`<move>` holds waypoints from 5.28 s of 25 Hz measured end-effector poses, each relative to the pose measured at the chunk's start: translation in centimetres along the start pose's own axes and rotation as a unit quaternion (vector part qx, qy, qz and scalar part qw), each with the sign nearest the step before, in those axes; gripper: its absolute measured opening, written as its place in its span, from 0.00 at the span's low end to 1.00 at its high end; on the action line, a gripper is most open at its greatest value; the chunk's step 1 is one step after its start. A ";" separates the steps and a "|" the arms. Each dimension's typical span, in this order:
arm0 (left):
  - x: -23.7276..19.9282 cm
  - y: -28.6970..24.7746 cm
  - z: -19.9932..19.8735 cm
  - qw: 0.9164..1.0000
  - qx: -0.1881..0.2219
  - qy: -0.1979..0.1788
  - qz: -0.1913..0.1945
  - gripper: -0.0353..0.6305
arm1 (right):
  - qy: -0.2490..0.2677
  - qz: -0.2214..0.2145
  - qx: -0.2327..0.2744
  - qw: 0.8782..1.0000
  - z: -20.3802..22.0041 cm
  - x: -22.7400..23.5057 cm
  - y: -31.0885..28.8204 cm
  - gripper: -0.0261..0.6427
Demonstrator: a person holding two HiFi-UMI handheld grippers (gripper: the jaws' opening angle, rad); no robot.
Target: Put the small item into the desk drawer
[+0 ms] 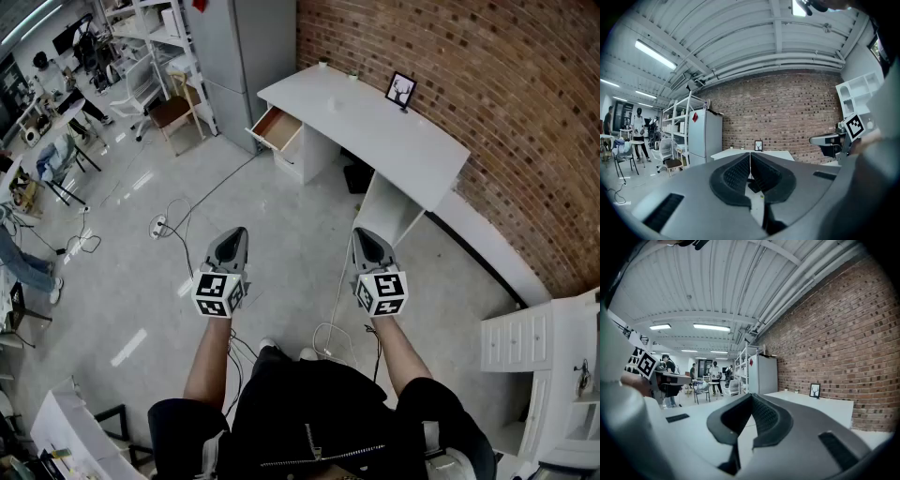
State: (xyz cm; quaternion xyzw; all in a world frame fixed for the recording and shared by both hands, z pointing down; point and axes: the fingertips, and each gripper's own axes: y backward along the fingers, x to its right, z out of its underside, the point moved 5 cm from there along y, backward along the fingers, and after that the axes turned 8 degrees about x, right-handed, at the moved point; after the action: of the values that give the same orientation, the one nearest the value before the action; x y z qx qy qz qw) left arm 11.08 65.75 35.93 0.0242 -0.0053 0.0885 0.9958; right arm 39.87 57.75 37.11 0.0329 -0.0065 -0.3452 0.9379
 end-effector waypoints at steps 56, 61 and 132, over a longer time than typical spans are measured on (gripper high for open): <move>-19.2 -34.9 3.2 0.994 -0.019 0.020 0.103 0.09 | -0.003 0.050 -0.007 0.999 2.2 10.0 -36.6 0.05; -20.8 -37.1 3.8 0.994 -0.026 0.027 0.103 0.09 | -0.005 0.055 -0.015 0.998 2.8 11.1 -39.2 0.05; -25.0 -82.5 14.3 0.972 -0.123 0.082 0.181 0.09 | -0.056 0.077 -0.144 0.985 17.8 38.5 -73.3 0.22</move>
State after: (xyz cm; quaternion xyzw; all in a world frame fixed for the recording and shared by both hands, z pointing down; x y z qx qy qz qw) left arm 0.99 -20.44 45.99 -0.1072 0.0613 0.2677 0.9556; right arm 21.13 -23.82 49.62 -0.1219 -0.0116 -0.2702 0.9550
